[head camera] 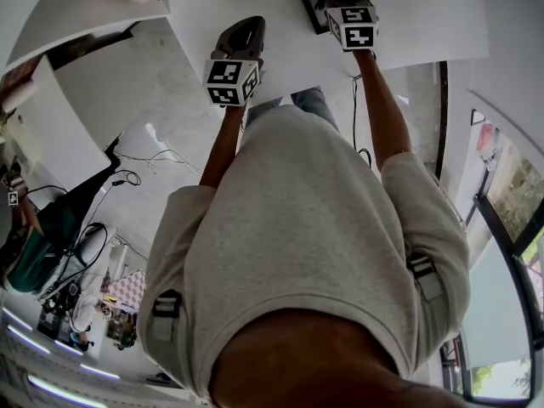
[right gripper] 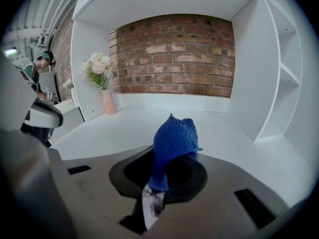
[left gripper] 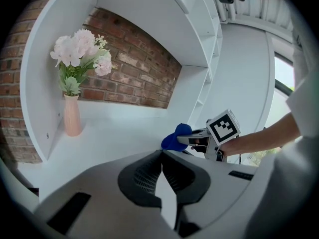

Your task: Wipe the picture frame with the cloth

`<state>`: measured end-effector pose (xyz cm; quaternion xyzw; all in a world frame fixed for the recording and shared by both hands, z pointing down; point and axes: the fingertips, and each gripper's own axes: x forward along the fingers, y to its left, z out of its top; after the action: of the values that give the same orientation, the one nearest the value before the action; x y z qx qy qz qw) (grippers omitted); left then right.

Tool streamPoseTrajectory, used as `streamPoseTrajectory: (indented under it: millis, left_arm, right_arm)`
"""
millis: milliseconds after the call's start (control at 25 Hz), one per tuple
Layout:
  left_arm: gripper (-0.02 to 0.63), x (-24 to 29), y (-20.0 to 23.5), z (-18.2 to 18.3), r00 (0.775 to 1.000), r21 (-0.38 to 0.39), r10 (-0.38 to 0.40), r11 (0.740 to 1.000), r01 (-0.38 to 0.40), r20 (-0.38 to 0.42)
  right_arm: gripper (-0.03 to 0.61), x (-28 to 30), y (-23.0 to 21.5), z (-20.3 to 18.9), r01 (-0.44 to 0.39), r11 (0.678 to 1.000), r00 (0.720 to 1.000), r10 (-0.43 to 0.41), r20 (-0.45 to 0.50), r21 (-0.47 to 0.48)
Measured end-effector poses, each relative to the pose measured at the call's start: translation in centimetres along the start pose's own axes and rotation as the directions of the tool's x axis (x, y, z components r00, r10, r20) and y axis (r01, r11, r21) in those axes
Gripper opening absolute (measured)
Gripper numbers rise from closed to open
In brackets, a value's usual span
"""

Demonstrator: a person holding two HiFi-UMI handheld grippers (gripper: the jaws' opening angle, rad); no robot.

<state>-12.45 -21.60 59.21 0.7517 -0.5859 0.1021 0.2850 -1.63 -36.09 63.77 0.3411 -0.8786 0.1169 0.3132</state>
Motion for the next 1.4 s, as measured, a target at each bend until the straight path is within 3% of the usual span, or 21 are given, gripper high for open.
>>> streamPoseTrajectory:
  millis: [1400]
  left_arm:
    - [0.018, 0.8, -5.8, -1.1, 0.994, 0.059, -0.110, 0.992, 0.111, -0.016]
  right_arm:
    - [0.057, -7.8, 1.3, -6.0, 0.032, 0.998, 0.999, -0.031, -0.029, 0.053]
